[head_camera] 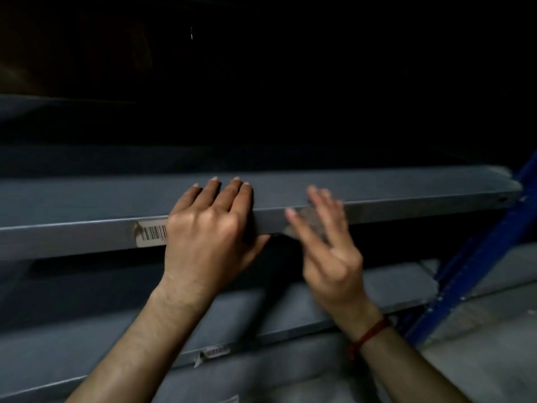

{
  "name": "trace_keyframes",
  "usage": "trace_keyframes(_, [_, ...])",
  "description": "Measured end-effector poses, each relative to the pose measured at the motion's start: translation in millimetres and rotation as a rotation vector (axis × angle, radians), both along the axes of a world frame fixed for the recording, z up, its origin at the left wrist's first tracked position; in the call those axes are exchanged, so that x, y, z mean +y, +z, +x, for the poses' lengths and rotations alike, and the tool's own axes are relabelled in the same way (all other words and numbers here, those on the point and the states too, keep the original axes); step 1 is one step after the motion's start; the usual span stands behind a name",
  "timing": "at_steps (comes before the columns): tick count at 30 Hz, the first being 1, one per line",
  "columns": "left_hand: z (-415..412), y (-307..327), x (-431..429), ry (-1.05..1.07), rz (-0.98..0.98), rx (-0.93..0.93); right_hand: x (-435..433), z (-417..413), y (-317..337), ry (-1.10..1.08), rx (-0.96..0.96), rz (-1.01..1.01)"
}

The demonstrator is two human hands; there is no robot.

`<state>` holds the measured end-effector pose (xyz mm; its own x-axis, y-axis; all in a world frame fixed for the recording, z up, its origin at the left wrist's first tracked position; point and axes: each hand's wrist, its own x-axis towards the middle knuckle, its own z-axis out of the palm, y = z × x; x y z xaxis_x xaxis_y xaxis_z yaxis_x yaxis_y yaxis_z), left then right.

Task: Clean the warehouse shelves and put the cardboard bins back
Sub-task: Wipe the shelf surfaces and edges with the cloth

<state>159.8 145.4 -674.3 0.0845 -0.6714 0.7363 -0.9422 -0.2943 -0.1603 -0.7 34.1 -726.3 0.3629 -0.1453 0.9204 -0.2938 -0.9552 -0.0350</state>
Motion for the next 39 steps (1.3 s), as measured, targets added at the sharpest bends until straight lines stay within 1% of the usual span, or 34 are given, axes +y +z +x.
trace_keyframes(3, [-1.4,2.4,1.6,-0.018,0.012,0.008,21.8,25.6,13.1,0.087,0.108,-0.106])
trace_keyframes(6, [1.7,5.4,12.1,-0.097,0.054,-0.016,14.4,8.8,12.6,0.044,0.148,-0.127])
trace_keyframes(8, [14.7,5.7,29.1,-0.056,0.074,-0.061,-4.8,-8.3,10.8,-0.007,0.123,-0.124])
trace_keyframes(10, [36.4,6.0,54.9,0.094,0.076,-0.018,-13.2,-12.8,5.7,-0.026,0.055,-0.067])
trace_keyframes(12, [57.5,5.3,77.1,0.187,0.014,0.029,-0.7,3.6,-0.5,-0.026,-0.051,-0.026])
trace_keyframes(14, [66.6,3.1,88.2,0.2,-0.025,0.023,21.0,30.8,-1.5,0.053,-0.039,-0.057])
trace_keyframes(16, [66.6,5.3,88.7,0.189,-0.013,0.048,40.6,55.8,2.6,0.123,0.002,-0.112])
trace_keyframes(18, [66.5,6.7,87.9,0.18,-0.012,0.054,54.7,69.6,6.8,0.147,0.003,-0.121])
trace_keyframes(22, [65.4,3.5,87.0,0.196,-0.036,0.108,57.6,72.9,10.3,0.162,0.025,-0.112])
trace_keyframes(27, [62.8,6.8,88.5,0.202,-0.008,0.167,48.1,65.7,12.4,0.218,0.089,-0.151])
trace_keyframes(28, [63.2,8.5,89.8,0.188,0.009,0.168,45.2,61.9,10.8,0.23,0.071,-0.123])
trace_keyframes(30, [68.4,10.3,96.1,0.169,0.044,0.164,47.6,61.9,9.0,0.261,-0.028,-0.053])
trace_keyframes(32, [84.1,9.4,111.6,0.251,0.07,0.18,68.0,76.5,16.8,0.31,-0.084,-0.037])
trace_keyframes(33, [95.0,9.6,123.5,0.332,0.071,0.208,83.3,88.4,23.6,0.343,-0.068,-0.072])
trace_keyframes(35, [118.7,10.9,149.7,0.471,0.053,0.255,106.7,113.9,29.1,0.339,0.057,-0.193])
trace_keyframes(37, [136.1,10.8,167.5,0.483,0.014,0.251,113.8,134.3,24.6,0.258,0.179,-0.268])
trace_keyframes(39, [143.6,8.7,171.7,0.418,-0.02,0.219,112.7,147.0,17.5,0.209,0.22,-0.272])
